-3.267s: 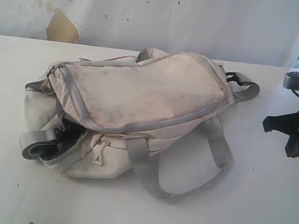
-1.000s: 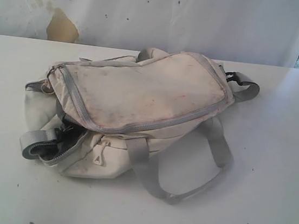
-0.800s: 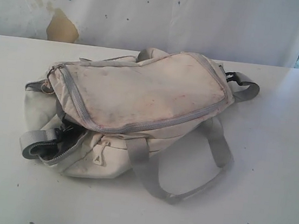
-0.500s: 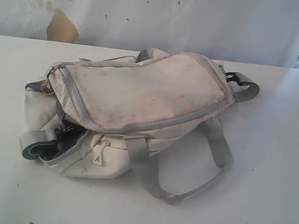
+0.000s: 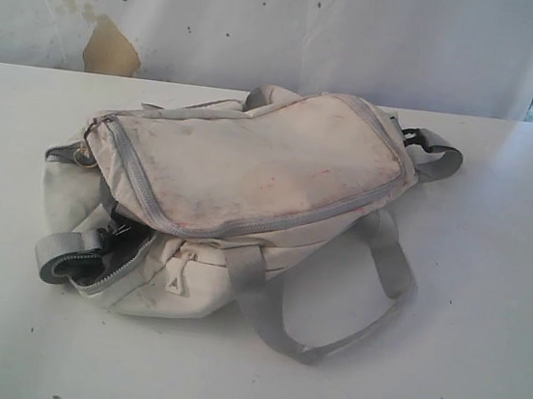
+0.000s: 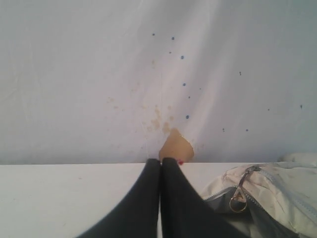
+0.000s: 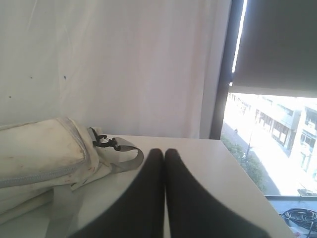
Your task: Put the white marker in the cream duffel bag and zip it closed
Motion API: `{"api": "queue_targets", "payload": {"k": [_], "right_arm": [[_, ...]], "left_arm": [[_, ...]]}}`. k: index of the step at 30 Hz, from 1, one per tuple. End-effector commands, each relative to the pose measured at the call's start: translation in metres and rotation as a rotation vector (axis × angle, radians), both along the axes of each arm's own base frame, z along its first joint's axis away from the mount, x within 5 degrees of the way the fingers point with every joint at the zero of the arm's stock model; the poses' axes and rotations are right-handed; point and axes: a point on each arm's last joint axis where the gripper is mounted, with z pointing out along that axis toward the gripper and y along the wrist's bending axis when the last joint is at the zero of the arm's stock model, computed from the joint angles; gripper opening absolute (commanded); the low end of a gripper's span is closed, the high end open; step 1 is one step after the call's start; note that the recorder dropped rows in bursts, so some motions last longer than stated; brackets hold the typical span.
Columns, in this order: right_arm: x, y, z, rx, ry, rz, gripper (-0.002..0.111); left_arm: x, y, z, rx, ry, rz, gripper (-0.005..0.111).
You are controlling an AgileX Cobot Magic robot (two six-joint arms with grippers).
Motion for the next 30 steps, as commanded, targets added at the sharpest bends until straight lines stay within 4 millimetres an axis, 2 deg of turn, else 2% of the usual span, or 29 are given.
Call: {"api": "queue_targets", "payload": {"k": [1, 30], "right_arm": [[0.0001, 0.0018, -0.0025, -0.004, 0.011, 0.031, 0.000], [0.0002, 0.0036, -0.0044, 0.008, 0.032, 0.064, 0.000]], "left_arm": [[-0.0002, -0.0001, -0.0003, -0.020, -0.011, -0.005, 0.000], [0.0004, -0.0002, -0.0051, -0.022, 0.043, -0.006, 0.000]]}}
